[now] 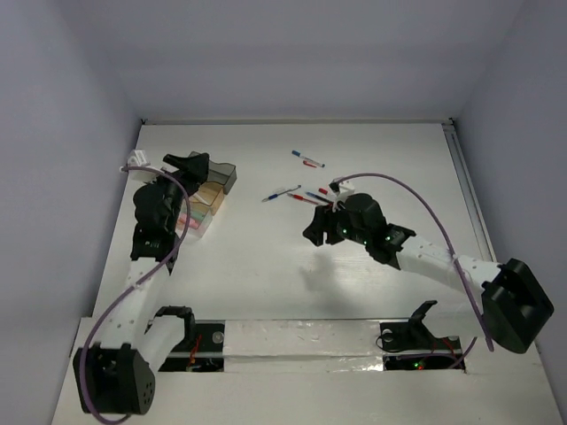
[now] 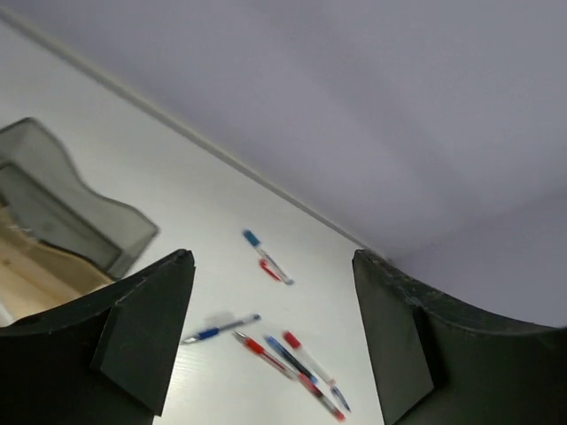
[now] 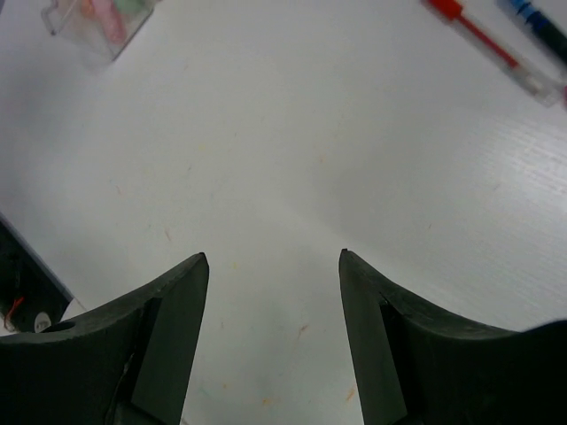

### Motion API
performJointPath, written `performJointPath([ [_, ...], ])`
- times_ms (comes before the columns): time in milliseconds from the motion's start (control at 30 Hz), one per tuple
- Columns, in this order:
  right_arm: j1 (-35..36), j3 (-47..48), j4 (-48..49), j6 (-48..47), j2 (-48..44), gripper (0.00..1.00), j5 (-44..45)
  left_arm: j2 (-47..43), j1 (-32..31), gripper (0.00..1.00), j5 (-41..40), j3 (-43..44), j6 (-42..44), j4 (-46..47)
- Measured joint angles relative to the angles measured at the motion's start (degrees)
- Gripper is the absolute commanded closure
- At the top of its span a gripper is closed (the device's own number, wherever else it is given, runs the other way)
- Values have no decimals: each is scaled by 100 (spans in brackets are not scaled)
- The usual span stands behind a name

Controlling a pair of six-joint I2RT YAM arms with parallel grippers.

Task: Sort the stationery into containers
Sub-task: Place the pen in the storage box, then pick up the pen from the center of the board.

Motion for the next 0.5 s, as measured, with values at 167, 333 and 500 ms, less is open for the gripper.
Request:
performJointPath([
  [167,-507,693,11,-103,599,33,68,-999,-39,15,988,437,605,-962],
  [333,-1141,1869,-87,-446,1589,34,153,-1725,-61,7,1458,944,1534,-2013],
  [500,-1624,3244,-391,-1051,2697,40,87,-2304,-608,7,1294,960,2310,-2531],
])
